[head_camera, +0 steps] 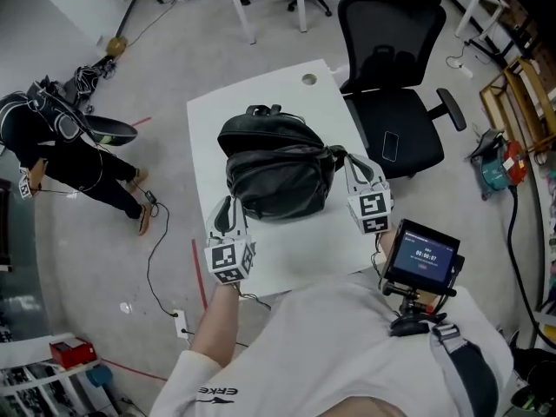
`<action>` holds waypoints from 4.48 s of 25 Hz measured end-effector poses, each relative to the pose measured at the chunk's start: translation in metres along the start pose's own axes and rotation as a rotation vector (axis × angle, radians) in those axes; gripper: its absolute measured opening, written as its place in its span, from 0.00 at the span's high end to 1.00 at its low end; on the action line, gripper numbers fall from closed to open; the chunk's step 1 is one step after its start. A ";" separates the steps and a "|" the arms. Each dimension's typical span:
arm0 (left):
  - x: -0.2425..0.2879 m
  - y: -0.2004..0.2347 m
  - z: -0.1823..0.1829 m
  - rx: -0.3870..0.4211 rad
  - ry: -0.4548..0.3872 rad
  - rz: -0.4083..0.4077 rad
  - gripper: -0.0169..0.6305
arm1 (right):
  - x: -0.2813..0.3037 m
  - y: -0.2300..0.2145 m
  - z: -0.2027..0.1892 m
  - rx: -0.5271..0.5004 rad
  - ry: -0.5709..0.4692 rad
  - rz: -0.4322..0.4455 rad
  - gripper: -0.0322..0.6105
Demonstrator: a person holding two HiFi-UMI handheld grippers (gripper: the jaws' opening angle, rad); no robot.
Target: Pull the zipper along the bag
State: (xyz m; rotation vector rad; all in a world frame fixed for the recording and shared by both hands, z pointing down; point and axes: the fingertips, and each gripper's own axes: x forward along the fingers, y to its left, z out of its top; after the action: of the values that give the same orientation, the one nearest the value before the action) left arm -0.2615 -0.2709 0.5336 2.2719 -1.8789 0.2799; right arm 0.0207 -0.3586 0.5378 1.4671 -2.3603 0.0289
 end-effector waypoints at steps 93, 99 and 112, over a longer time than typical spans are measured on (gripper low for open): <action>0.023 -0.009 -0.017 0.119 0.032 -0.237 0.86 | 0.046 0.021 0.076 -0.359 -0.061 0.193 0.92; 0.024 -0.009 -0.015 0.120 0.009 -0.271 0.86 | 0.041 0.028 0.095 -0.369 -0.079 0.157 0.92; 0.022 -0.005 -0.017 0.130 0.004 -0.345 0.86 | 0.040 0.057 0.138 -0.346 -0.105 0.093 0.92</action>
State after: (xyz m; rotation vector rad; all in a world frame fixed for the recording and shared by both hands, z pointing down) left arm -0.2527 -0.2861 0.5553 2.6241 -1.4670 0.3625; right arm -0.0850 -0.3949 0.4309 1.2181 -2.3643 -0.4211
